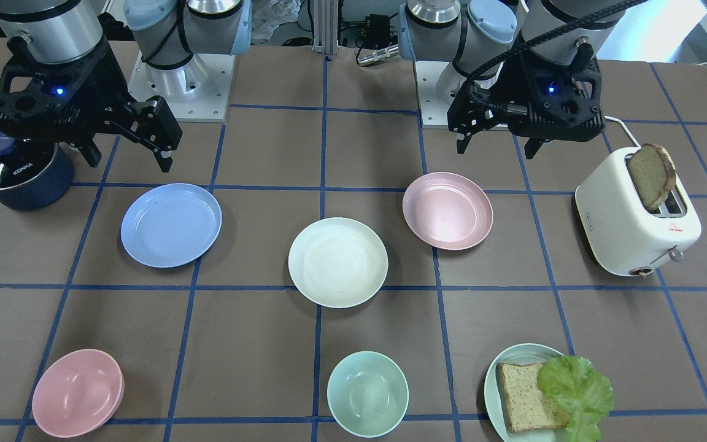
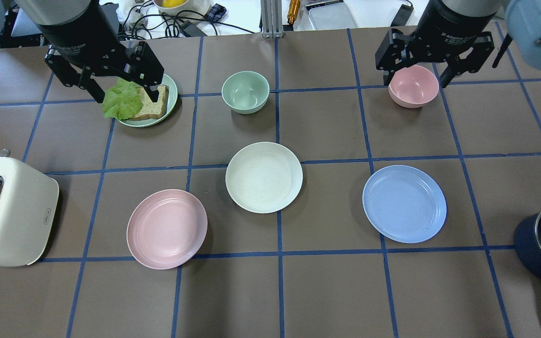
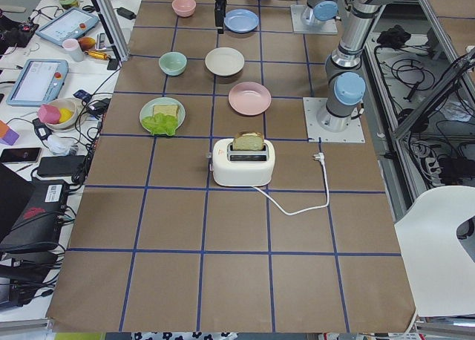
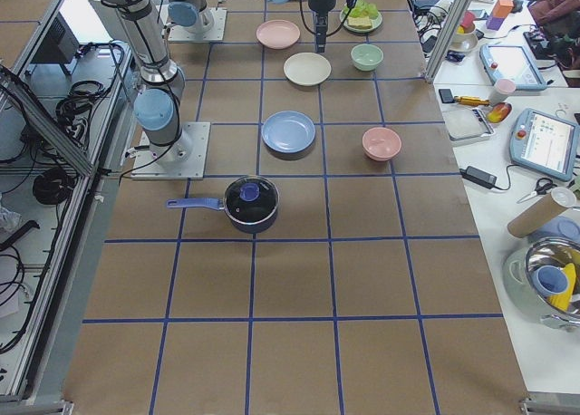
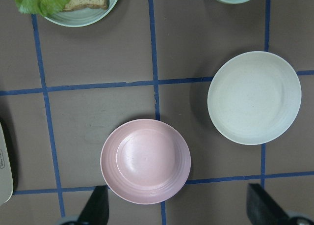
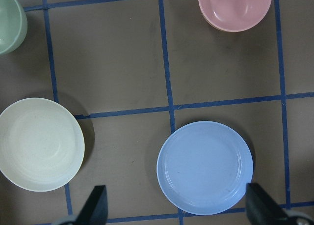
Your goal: Stack three plates with pink and blue
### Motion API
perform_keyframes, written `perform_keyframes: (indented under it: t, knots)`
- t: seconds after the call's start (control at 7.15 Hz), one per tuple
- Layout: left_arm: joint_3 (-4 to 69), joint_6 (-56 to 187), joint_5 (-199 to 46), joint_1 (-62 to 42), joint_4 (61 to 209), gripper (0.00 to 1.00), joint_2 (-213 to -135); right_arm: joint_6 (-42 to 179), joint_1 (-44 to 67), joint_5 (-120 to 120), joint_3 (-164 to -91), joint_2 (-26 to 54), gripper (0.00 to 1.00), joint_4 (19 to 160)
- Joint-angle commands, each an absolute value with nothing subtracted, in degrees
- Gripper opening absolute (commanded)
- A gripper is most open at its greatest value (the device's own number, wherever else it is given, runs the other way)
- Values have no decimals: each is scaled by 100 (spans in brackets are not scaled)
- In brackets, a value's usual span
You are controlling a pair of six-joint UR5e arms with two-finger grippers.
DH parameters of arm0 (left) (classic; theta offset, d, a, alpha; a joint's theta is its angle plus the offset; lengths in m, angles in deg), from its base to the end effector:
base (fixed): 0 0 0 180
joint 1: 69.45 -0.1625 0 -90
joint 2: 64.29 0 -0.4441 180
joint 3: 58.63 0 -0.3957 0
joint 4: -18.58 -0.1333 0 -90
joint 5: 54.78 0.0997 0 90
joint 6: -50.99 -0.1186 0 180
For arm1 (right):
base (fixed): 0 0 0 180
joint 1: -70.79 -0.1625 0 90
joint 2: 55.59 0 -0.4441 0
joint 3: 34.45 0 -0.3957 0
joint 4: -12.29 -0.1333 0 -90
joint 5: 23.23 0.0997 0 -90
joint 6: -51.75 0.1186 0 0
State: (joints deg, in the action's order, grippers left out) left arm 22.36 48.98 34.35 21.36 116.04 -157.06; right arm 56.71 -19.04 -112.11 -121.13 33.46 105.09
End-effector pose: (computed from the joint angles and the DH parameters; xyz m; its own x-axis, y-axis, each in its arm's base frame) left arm -0.1423 -0.5100 0.5284 -0.9987 0.0489 0.0159 0.0492 0.9986 0.0207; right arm 0.1341 -0.5131 0.5138 -0.9958 0.0873 -0.0272 0.0894 0.9921 -0.0881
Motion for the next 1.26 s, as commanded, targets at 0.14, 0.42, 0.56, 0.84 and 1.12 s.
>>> perform_keyframes:
  t: [0.14, 0.42, 0.56, 0.84, 1.12]
  knots:
    - [2223, 4897, 3435, 2143, 11641, 100, -15711, 5667, -1904, -11165, -12146, 3362, 100, 10475]
    - [2214, 4897, 3435, 2143, 11641, 100, -15702, 5684, -1851, -11138, -12042, 3327, 100, 9777]
    - [2223, 4880, 3435, 2143, 11649, 100, -15658, 5728, -1799, -11182, -11832, 3318, 100, 9815]
    - [2223, 4897, 3435, 2143, 11650, 100, -15667, 5772, -1816, -11147, -11550, 3353, 100, 9842]
    - [2223, 4906, 3426, 2143, 11650, 100, -15667, 5772, -1798, -11226, -11601, 3292, 100, 9302]
